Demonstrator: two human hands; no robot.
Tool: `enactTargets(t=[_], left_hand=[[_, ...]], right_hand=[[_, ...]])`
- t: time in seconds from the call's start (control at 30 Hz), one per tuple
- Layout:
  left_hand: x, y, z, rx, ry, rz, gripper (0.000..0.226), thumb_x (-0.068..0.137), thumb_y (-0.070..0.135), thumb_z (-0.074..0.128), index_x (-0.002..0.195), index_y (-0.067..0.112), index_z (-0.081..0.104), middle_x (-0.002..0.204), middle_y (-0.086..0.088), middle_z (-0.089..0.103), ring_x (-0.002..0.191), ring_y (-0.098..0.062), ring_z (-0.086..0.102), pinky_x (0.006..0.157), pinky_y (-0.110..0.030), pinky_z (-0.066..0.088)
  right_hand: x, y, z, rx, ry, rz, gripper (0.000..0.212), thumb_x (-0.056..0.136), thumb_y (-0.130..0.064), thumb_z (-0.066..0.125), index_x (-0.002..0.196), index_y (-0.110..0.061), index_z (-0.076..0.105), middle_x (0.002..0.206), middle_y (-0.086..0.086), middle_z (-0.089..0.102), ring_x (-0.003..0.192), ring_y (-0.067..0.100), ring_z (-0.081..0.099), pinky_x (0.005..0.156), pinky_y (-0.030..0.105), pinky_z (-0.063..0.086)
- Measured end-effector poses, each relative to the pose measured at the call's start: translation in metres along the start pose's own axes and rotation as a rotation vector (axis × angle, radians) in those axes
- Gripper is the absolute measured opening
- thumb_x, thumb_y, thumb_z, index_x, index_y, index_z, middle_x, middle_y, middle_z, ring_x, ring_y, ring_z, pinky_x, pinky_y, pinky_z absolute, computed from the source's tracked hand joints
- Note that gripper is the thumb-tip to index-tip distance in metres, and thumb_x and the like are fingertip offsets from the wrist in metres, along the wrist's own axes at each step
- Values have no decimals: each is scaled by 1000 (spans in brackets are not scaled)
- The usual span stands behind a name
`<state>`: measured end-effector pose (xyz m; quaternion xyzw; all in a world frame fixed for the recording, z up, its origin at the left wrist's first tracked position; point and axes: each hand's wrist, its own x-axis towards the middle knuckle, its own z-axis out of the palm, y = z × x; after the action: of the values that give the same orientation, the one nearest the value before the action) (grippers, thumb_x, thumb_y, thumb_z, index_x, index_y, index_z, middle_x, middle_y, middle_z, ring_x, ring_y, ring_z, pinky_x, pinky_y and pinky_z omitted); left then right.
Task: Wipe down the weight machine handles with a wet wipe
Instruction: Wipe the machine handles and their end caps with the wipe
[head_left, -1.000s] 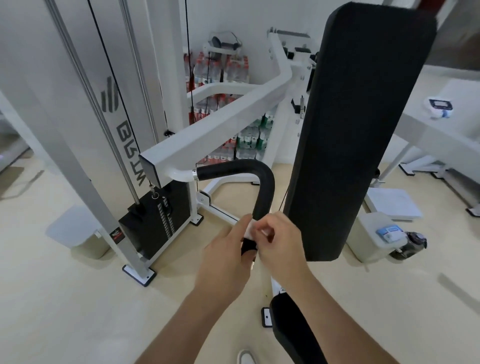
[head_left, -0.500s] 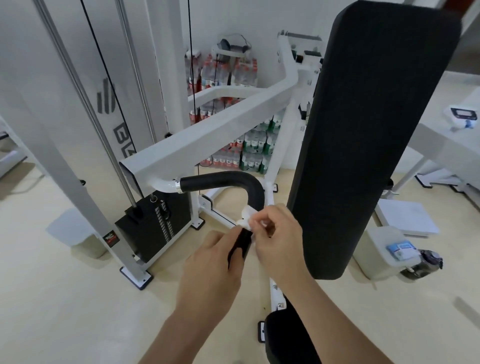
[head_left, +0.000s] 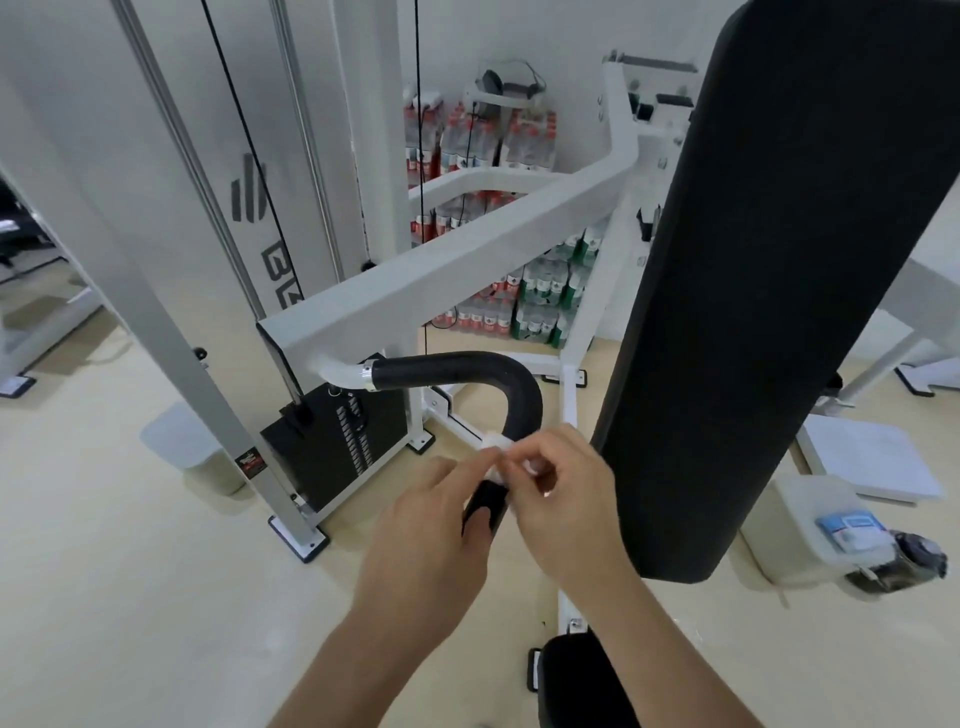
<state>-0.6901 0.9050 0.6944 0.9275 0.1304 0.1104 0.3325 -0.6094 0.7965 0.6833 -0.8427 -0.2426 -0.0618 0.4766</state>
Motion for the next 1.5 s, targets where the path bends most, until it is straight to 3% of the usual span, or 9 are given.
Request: enactTargets(t=[0.2,0.43,0.63,0.77,0.97,1.1,1.27,1.37,1.5], left_hand=[[8,7,6,-24,127,-6,37,91,31,53,127,40,48,99,22,52,80,-2,55,70,-28,52],[23,6,19,37,292,67,26,89,37,46,93,29,70,88,16,63,71,-5,55,53,-24,51],[43,11,15,-67,234,-84,19,91,20,58,101,30,71,87,12,71,77,-8,63,69,-27,51],[32,10,15,11,202,-42,26,89,19,57,107,37,64,86,14,69,72,-7,62,62,-25,49],[39,18,16,40,160,-56,34,90,57,40,89,34,66,61,13,60,60,-5,57,54,-20,44],[54,17,18,-67,164,-145,35,92,48,49,77,23,67,59,4,61,57,-10,55,55,-30,44],[46,17,22,53,333,-39,18,88,34,57,88,27,74,78,9,57,68,-11,54,56,-21,41],[52,21,16,-23,237,-106,13,88,34,61,87,30,73,74,9,63,68,-9,56,61,-28,46],[75,32,10,-210,232,-225,6,86,26,65,91,29,68,76,13,67,73,0,59,69,-18,46]], right_hand=[[3,3,-8,29,-57,48,11,84,-11,70,83,-22,68,89,-13,51,86,2,55,72,9,46],[8,2,-7,216,15,164,29,83,-7,70,106,-22,66,97,-6,57,83,4,60,72,10,49],[-3,11,-6,426,64,279,27,81,0,71,88,-26,71,91,2,66,79,14,64,69,18,53],[10,13,-11,451,59,288,21,81,-1,70,87,-21,76,89,-1,68,82,12,65,70,17,52],[13,10,-11,598,111,417,17,79,-4,73,85,-20,77,86,-1,72,81,12,68,71,18,52],[36,4,-12,591,171,444,19,79,-2,74,89,-19,72,83,1,70,80,12,67,73,21,55],[33,5,-15,588,130,443,14,79,0,73,86,-12,72,81,4,71,76,14,68,71,22,56],[34,7,-16,684,128,549,12,79,-1,73,87,-10,72,82,8,72,77,16,68,70,21,55],[44,5,-12,415,158,405,13,83,-11,72,88,-23,75,84,-7,72,82,6,67,77,22,56]])
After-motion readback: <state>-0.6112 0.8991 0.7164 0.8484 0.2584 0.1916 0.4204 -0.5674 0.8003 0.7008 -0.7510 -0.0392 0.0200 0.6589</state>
